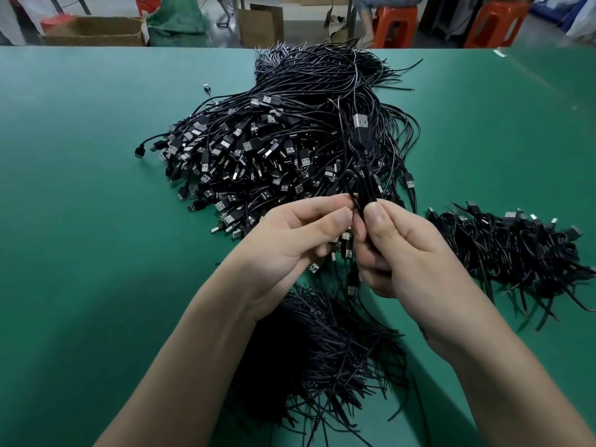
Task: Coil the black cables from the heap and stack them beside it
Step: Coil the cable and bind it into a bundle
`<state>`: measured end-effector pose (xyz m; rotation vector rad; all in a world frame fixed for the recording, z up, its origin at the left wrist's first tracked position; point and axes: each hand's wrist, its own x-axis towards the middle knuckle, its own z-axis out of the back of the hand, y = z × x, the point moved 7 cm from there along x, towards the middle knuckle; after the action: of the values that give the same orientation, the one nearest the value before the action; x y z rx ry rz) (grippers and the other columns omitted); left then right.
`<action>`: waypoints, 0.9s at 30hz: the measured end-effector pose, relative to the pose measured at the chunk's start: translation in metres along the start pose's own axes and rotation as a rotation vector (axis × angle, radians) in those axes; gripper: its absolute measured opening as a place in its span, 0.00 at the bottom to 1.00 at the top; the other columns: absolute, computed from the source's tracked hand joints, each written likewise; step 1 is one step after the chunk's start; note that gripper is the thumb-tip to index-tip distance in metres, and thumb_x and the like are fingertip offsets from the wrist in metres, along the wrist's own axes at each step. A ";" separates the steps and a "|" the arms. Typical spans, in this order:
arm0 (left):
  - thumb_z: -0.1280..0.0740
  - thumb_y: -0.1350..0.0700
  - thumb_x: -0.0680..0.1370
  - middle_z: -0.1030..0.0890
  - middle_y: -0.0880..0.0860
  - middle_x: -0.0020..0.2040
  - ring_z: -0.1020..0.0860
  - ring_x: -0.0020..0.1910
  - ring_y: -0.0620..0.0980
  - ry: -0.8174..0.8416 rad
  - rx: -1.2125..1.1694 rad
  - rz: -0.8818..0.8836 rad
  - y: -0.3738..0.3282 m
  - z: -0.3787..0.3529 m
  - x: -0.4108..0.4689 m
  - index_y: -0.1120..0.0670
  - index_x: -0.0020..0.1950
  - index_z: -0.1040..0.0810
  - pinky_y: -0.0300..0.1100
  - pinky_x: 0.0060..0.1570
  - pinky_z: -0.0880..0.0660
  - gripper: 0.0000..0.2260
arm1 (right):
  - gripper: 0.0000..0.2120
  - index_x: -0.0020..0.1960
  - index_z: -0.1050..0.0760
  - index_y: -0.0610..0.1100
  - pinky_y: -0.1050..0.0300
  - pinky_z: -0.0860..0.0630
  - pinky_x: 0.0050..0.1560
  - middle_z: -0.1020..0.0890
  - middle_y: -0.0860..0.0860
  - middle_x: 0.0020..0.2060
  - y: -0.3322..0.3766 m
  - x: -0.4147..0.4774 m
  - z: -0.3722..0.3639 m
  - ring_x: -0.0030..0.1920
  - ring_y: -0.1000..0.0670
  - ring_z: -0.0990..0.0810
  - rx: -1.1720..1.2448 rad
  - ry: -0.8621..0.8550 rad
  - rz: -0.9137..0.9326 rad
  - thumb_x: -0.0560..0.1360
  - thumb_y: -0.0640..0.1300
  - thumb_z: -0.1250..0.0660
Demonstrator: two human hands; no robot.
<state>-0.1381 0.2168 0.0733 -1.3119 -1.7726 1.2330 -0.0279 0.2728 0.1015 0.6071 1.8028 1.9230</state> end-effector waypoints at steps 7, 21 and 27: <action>0.28 0.50 0.74 0.19 0.45 0.36 0.28 0.42 0.46 0.011 0.023 -0.044 0.004 -0.010 0.000 0.47 0.39 0.14 0.45 0.49 0.34 0.06 | 0.17 0.41 0.32 0.41 0.67 0.42 0.25 0.39 0.52 0.28 0.006 -0.003 -0.002 0.27 0.54 0.43 0.031 0.118 -0.043 0.86 0.46 0.47; 0.28 0.47 0.77 0.15 0.47 0.39 0.18 0.41 0.44 0.115 0.101 -0.084 -0.007 -0.015 -0.007 0.47 0.45 0.13 0.39 0.51 0.23 0.06 | 0.21 0.38 0.34 0.48 0.61 0.46 0.26 0.38 0.53 0.26 -0.018 -0.009 -0.013 0.22 0.54 0.41 0.287 0.440 -0.251 0.83 0.60 0.44; 0.34 0.47 0.81 0.18 0.48 0.34 0.17 0.35 0.46 0.106 0.136 -0.090 -0.012 -0.018 -0.008 0.45 0.47 0.14 0.36 0.43 0.20 0.09 | 0.17 0.44 0.32 0.45 0.61 0.38 0.24 0.39 0.51 0.29 -0.027 -0.003 -0.025 0.22 0.52 0.39 0.679 0.590 -0.310 0.82 0.58 0.38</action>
<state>-0.1238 0.2140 0.0915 -1.1856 -1.6260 1.1898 -0.0403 0.2525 0.0733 -0.0880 2.7564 1.3307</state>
